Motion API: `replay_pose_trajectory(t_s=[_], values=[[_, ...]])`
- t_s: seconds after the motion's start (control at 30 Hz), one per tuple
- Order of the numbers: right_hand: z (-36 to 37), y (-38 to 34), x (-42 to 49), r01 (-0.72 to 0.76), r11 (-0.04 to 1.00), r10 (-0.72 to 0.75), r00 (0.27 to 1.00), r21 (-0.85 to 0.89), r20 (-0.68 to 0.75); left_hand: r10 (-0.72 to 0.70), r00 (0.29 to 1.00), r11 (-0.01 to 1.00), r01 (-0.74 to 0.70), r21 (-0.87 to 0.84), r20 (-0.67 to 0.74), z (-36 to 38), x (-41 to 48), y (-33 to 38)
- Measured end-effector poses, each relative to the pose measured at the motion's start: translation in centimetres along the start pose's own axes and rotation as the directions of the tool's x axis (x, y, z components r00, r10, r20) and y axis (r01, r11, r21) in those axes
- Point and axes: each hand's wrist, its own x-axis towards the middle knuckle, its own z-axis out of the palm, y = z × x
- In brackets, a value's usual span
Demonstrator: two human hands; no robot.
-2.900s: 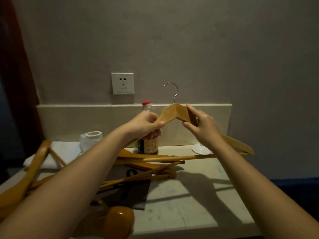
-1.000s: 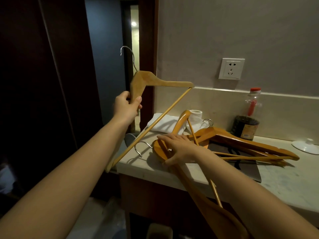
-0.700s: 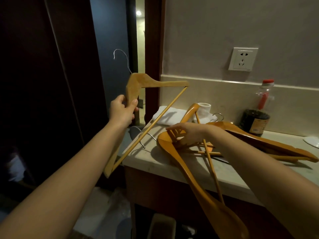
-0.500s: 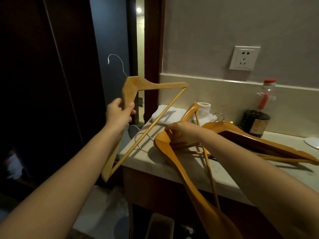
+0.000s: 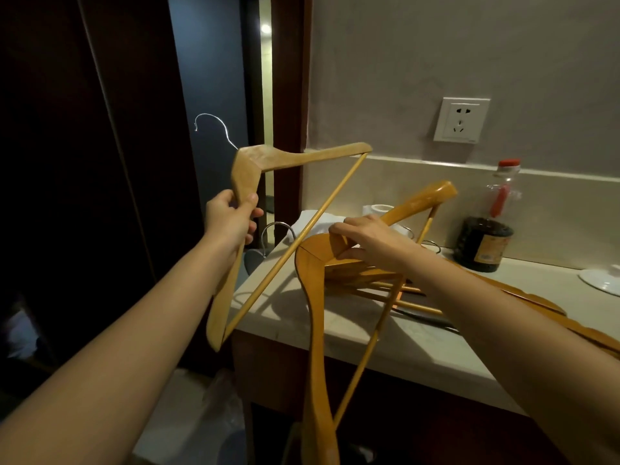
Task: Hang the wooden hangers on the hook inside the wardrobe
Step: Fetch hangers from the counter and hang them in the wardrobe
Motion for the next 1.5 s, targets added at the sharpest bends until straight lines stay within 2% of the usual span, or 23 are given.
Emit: replay_pose_trajectory(t_s=[0.17,0.27,0.4,0.47,0.53,0.63,0.8,0.93,1.07,1.2,1.33,1.5], values=[[-1.9,0.6,-1.9,-0.06,0.998,0.06,0.998,-0.02,0.031,0.041,0.998,0.999,-0.041,0.0,0.046,1.3,-0.5,1.4],[-3.2,0.6,-3.0,-0.126,0.991,0.129,0.986,-0.041,0.106,0.062,0.996,0.998,-0.062,-0.006,0.061,1.8,-0.9,2.0],[-5.1,0.9,-4.4,-0.305,0.948,0.279,0.934,0.089,0.224,0.041,0.997,0.999,-0.039,-0.016,0.073,2.3,-1.6,2.3],[-6.1,0.9,-5.3,-0.401,0.883,0.325,0.898,0.244,0.298,0.043,0.995,0.999,-0.042,-0.009,0.089,2.6,-2.3,2.7],[-7.0,0.9,-6.3,-0.463,0.809,0.313,0.861,0.362,0.402,0.055,0.993,0.998,-0.055,0.0,0.108,2.9,-3.3,3.1],[-8.3,0.7,-8.1,-0.517,0.758,0.285,0.812,0.398,0.51,0.067,0.99,0.998,-0.067,-0.007,0.128,3.1,-5.0,3.9],[-9.1,0.4,-10.8,-0.557,0.729,0.289,0.777,0.398,0.559,0.086,0.989,0.996,-0.088,0.016,0.123,3.2,-8.7,5.4],[-8.2,0.0,-14.0,-0.56,0.72,0.254,0.762,0.41,0.595,0.099,0.991,0.991,-0.107,0.078,0.092,3.0,-12.2,5.8],[-6.4,-0.8,-18.0,-0.631,0.564,0.163,0.717,0.532,0.677,0.079,0.997,0.992,-0.079,0.102,0.004,2.1,-16.2,5.7],[-3.3,-2.4,-21.4,-0.681,0.471,0.109,0.676,0.561,0.728,0.027,0.99,0.986,-0.004,0.165,-0.138,0.1,-20.9,4.0],[0.0,-4.4,-24.0,-0.714,0.279,-0.063,0.653,0.642,0.754,-0.064,0.97,0.968,0.117,0.221,-0.234,-3.4,-26.3,0.9],[4.1,-8.4,-25.9,-0.782,0.124,-0.255,0.569,0.61,0.781,-0.231,0.895,0.932,0.316,0.176,-0.382,-7.7,-33.7,-3.2]])
